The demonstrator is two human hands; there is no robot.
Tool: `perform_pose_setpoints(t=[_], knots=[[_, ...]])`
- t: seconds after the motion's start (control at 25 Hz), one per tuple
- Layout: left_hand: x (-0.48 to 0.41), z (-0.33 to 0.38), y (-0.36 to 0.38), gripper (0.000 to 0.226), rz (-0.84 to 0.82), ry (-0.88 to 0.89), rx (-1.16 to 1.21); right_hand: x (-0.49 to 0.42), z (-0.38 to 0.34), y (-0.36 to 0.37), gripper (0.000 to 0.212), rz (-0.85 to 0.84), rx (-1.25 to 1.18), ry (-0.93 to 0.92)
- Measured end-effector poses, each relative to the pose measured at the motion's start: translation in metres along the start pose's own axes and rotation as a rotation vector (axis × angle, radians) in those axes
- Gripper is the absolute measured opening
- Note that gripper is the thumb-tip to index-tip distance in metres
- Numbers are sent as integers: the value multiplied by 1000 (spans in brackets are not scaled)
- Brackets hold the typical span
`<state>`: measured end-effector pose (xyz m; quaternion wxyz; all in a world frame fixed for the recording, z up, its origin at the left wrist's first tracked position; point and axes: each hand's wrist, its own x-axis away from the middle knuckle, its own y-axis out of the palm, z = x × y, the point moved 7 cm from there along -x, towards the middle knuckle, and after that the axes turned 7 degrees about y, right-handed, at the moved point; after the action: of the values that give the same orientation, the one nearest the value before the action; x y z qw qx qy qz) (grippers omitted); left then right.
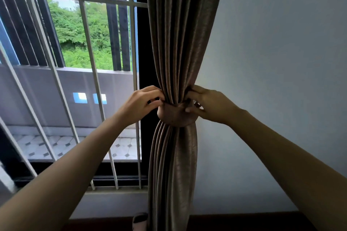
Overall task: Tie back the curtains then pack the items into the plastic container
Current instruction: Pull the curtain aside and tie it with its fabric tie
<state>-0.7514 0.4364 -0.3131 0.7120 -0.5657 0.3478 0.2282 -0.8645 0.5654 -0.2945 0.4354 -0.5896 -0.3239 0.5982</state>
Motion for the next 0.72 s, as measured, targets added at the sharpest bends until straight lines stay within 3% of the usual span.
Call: perform_pose_setpoints(t=[0.08, 0.16, 0.24, 0.28, 0.36, 0.44, 0.48, 0.52, 0.6, 0.72], knots=[[-3, -2, -9, 19, 23, 24, -59, -7, -10, -3, 33, -83, 116, -7], [-2, -2, -17, 25, 86, 1, -146, -9, -17, -15, 32, -53, 65, 6], [6, -3, -19, 19, 183, -91, -139, -3, -11, -32, 27, 158, -232, 140], [15, -7, -14, 22, 243, -231, -73, 7, 0, -35, 22, 299, -392, 271], [44, -23, 10, 25, 329, -737, 293, 34, 29, -13, 19, 433, -637, 681], [71, -20, 58, 29, 350, -1217, 908, 62, 38, 45, 28, 156, -980, 1114], [77, -13, 74, 34, 380, -1332, 1138, 73, 26, 74, 32, -13, -1237, 1240], [79, -7, 83, 34, 410, -1387, 1284, 80, 11, 92, 34, -96, -1499, 1290], [73, 6, 90, 29, 396, -1413, 1422, 82, -6, 108, 30, -29, -1871, 1294], [63, 21, 92, 22, 244, -1451, 1435, 77, -10, 108, 35, 129, -2069, 1271]])
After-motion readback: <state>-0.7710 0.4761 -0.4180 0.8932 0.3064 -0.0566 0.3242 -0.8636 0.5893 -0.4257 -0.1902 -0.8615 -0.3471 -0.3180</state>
